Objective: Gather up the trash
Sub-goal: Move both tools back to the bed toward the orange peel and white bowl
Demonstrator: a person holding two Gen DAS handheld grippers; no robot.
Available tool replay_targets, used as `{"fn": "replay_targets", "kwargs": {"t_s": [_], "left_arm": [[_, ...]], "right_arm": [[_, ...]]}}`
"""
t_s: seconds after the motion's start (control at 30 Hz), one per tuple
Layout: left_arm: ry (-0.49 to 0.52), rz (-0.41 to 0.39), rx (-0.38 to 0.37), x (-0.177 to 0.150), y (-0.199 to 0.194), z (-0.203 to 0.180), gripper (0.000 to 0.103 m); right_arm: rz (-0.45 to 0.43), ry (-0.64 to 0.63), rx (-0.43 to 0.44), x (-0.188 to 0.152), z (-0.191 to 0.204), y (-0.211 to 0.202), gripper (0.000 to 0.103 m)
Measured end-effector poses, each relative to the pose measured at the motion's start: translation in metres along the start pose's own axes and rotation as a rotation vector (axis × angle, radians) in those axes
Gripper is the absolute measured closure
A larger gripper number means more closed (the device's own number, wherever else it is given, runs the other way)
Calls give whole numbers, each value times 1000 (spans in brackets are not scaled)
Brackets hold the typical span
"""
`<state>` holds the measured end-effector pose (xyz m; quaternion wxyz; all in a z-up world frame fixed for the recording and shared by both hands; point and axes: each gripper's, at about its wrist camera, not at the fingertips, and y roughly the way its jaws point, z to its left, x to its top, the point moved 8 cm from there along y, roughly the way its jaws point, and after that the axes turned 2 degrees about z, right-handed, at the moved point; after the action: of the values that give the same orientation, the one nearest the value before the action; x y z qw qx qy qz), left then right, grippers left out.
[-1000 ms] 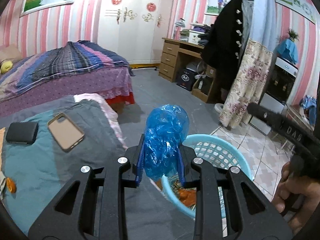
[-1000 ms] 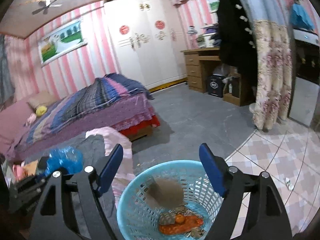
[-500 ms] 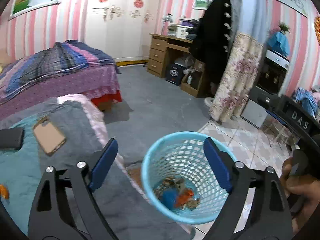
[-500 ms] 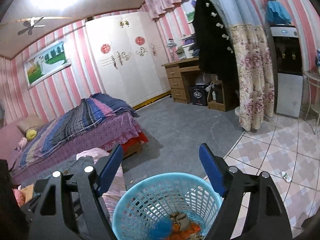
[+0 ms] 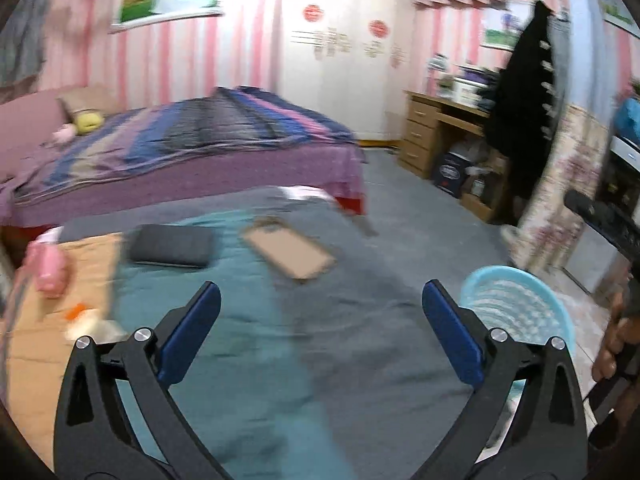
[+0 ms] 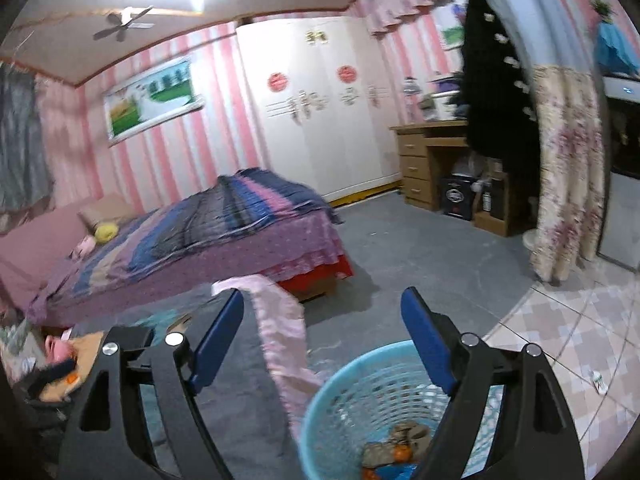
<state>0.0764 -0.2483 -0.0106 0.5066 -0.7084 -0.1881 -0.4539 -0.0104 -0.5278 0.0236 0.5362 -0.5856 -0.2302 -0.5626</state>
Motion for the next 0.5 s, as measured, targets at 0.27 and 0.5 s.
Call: {"fn": "replay_targets", "kwargs": {"t_s": [0.27,0.5], "left_arm": [[-160,-76,171,-6,-34,122,5],[-249,-88,266,-21,-51,201,5]], "right_arm": [[107,-187,202,-39,111,15,15],[188,-251,246,-72,190,25,11]]}}
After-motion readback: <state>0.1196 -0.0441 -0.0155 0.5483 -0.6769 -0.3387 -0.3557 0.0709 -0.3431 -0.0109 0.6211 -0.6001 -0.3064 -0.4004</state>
